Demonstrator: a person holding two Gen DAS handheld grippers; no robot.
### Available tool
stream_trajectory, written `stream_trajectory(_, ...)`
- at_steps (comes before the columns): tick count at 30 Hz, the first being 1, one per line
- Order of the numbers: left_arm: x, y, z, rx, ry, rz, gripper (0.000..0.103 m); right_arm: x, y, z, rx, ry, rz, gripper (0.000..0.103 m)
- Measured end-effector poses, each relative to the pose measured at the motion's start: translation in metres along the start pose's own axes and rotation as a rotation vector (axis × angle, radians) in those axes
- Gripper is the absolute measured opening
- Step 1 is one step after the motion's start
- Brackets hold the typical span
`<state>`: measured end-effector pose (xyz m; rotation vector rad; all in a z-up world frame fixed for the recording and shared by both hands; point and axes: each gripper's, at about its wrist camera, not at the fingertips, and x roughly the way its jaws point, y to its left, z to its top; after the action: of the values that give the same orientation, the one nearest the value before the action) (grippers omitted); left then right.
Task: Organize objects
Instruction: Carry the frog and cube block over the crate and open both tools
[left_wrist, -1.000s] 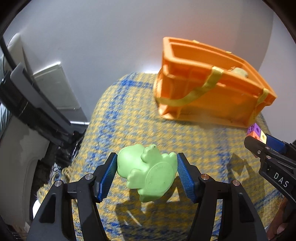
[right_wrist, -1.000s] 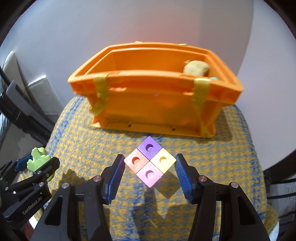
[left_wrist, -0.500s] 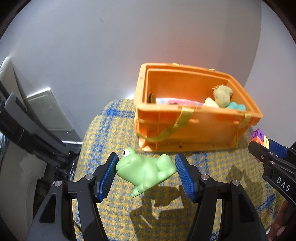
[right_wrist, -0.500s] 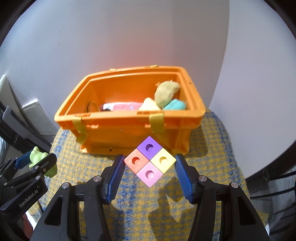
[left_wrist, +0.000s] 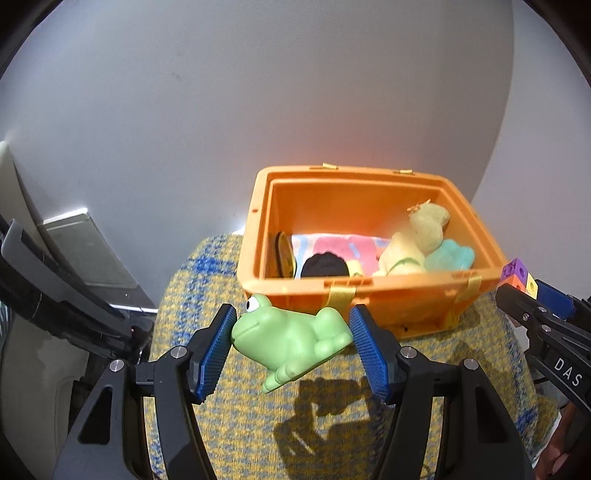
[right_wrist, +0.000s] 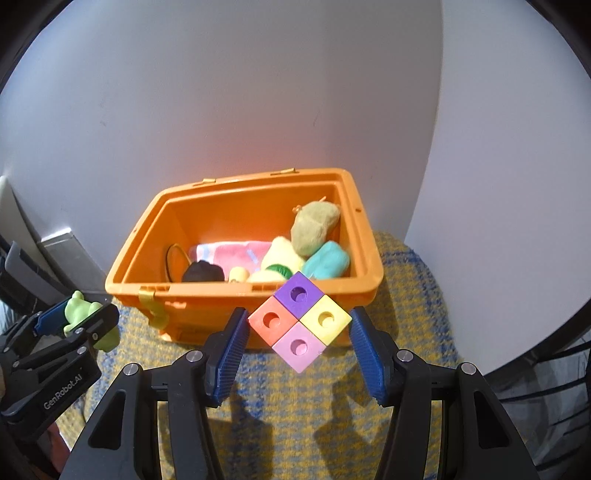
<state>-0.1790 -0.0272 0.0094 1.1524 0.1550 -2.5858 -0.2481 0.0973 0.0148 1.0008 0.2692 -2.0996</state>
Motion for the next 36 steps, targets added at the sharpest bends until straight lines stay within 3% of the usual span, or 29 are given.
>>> stream_trajectory(17, 0.016, -0.001, 0.051, 0.02, -0.034, -0.023, 0.062, 0.005, 0.002, 0.045, -0.014, -0.043, -0.014, 0.056)
stream_trajectory(36, 0.073, -0.003, 0.093, 0.048, -0.009, -0.042, 0.062, 0.058, 0.006, 0.081, -0.031, -0.005, -0.012, 0.056)
